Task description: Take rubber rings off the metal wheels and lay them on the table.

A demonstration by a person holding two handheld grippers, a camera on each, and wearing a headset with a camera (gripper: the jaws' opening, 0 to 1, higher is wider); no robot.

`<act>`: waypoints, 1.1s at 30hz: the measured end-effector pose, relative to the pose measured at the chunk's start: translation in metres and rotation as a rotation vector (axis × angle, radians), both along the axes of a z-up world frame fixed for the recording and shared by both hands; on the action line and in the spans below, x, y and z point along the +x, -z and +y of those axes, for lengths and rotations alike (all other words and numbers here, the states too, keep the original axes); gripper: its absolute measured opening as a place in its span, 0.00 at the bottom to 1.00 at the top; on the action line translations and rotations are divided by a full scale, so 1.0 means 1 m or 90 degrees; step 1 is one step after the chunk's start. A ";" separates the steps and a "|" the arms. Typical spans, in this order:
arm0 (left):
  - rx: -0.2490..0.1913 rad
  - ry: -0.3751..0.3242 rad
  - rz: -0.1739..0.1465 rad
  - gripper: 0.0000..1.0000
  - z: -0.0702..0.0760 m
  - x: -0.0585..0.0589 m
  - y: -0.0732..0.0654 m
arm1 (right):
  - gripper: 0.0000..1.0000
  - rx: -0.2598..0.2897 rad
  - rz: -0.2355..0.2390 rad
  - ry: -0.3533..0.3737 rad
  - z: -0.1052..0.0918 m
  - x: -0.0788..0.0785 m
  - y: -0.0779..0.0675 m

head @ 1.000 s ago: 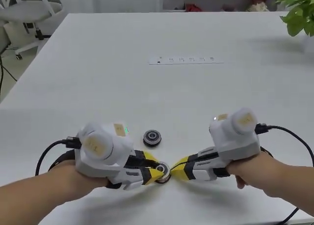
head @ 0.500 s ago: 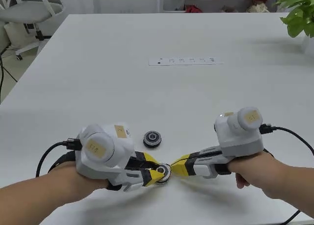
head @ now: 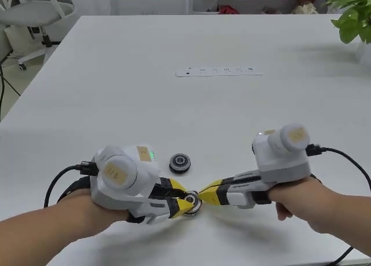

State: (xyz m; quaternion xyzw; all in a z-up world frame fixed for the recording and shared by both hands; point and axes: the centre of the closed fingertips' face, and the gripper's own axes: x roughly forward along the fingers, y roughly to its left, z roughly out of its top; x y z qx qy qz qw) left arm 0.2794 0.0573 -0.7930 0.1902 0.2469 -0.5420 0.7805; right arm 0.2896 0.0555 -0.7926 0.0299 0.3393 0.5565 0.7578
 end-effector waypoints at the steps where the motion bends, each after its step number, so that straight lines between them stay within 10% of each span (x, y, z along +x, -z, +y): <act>1: -0.001 0.000 0.000 0.12 0.000 0.000 0.000 | 0.00 0.001 0.000 -0.002 0.000 0.000 0.000; 33: -0.005 0.010 -0.001 0.13 -0.001 -0.002 -0.001 | 0.00 0.007 -0.017 -0.032 0.006 -0.009 -0.003</act>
